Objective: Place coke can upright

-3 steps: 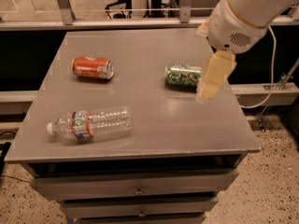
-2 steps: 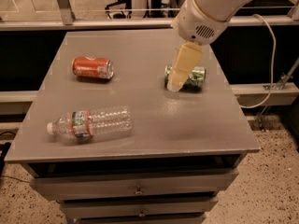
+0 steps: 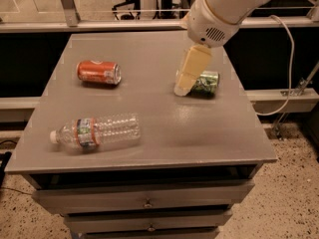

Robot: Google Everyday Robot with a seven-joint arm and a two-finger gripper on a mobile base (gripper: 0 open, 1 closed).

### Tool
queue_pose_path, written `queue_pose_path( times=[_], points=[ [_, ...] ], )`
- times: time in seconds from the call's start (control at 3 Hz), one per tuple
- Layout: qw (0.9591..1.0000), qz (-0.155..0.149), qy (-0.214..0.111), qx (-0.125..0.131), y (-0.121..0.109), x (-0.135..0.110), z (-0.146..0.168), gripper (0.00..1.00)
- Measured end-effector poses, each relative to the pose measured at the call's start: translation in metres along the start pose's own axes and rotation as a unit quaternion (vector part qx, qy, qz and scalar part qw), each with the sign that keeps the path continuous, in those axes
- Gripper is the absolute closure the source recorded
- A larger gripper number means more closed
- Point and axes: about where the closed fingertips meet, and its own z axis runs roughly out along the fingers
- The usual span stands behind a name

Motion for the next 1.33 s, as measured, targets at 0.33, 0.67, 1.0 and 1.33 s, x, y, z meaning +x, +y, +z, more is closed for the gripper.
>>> queue_pose_path(
  times=[0.33, 0.67, 1.0, 1.33],
  points=[
    [0.9984, -0.005, -0.053, 0.017, -0.046, -0.043, 0.041, 0.00],
    [0.9949, -0.007, -0.098, 0.024, -0.087, -0.085, 0.071, 0.00],
    [0.9911, 0.018, -0.130, -0.019, -0.094, -0.138, 0.127, 0.00],
    [0.9884, 0.038, -0.135, -0.059, -0.082, -0.168, 0.162, 0.00]
  ],
)
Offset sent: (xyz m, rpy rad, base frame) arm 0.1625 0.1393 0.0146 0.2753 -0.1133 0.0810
